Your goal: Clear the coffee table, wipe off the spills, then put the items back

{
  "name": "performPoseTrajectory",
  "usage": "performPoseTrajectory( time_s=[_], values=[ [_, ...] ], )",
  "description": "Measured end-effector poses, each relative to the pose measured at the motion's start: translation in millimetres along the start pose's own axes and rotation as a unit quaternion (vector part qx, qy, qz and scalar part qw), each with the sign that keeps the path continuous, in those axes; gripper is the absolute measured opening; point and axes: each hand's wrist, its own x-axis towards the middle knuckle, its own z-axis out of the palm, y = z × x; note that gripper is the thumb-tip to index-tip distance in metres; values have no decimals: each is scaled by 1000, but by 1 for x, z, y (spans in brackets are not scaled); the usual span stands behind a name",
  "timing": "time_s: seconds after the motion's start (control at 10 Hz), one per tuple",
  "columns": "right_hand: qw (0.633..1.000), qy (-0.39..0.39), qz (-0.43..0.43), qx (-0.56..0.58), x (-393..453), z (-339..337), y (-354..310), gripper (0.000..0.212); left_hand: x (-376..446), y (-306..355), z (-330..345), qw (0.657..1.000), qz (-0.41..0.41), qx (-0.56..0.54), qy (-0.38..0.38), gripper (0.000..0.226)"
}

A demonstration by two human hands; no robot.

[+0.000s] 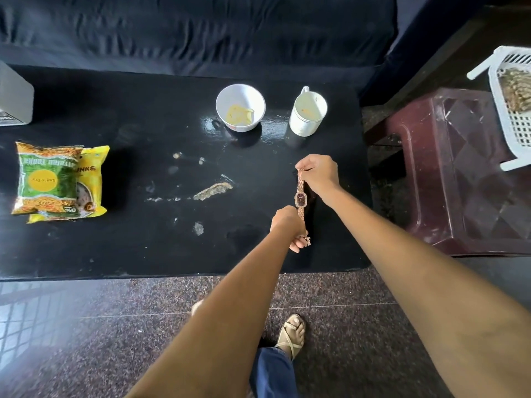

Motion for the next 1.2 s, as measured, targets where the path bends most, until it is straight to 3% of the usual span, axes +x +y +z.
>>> performPoseTrajectory(
  time_s=[0.5, 0.8, 1.0, 1.1, 1.2],
  values=[
    [999, 37, 4, 1, -1, 9, 6, 38, -1, -1, 5, 996, -4, 90, -10, 23],
    [994, 87, -47, -41, -23, 13, 13, 34, -13, -9, 2, 992, 23, 123, 19, 25],
    [992, 79, -91, -35, -48, 20, 14, 26, -25, -27, -8, 983, 45, 144, 101, 26],
    [989, 81, -113, -49, -59, 16, 0, 24, -46, -30, -23, 974, 60, 162, 146, 9],
    [984, 99, -140, -44, -75, 14, -16, 21, -65, -41, -39, 963, 86, 146, 208, 18]
  ],
)
